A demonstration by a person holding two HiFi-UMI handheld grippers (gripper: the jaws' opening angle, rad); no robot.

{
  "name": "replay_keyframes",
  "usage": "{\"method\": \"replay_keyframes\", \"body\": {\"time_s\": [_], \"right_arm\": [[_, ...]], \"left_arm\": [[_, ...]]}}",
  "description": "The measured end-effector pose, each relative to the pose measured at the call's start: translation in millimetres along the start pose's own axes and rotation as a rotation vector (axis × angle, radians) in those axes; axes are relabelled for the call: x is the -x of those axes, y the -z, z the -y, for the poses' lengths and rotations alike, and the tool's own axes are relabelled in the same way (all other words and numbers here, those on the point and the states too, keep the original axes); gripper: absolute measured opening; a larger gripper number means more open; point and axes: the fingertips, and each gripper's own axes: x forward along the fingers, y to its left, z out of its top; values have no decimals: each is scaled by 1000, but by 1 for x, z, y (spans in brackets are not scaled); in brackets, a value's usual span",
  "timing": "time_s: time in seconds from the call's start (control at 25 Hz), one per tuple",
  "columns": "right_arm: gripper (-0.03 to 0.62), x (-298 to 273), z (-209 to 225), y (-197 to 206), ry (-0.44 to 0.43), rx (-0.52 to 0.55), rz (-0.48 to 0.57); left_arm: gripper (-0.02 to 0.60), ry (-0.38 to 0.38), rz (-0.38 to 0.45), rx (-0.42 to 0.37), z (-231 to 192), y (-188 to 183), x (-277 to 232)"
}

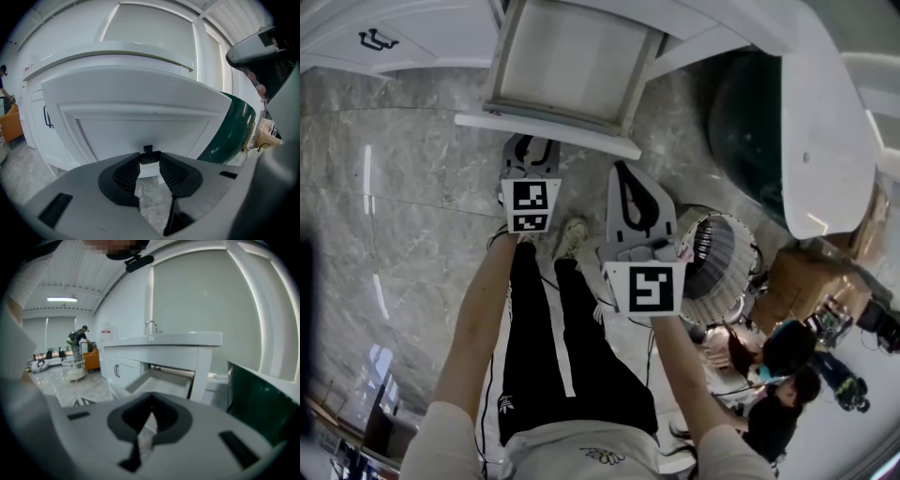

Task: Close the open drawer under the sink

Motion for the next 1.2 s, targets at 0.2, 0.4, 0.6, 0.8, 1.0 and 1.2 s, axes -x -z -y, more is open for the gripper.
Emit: {"method": "replay_keyframes", "body": {"time_s": [0.2,0.4,0.6,0.8,1.0,1.2], "right_arm": [[28,4,3,-4,-6,16,-2],[28,5,5,-12,-10,13,4],[28,4,3,-19,-20,10,22],[28,7,-3,-27,-38,8,32],[28,11,-5,-36,-52,11,43],[28,13,2,-36,-41,1,46]], "left_arm": [[141,-20,-18,-16,1,-1,3],[141,-22,13,-18,3,-12,14],[141,-15,46,-27,5,-27,21],[138,-27,74,-17,5,-47,24],[133,-31,63,-20,5,-55,24],[133,-53,54,-6,2,-54,21]]}}
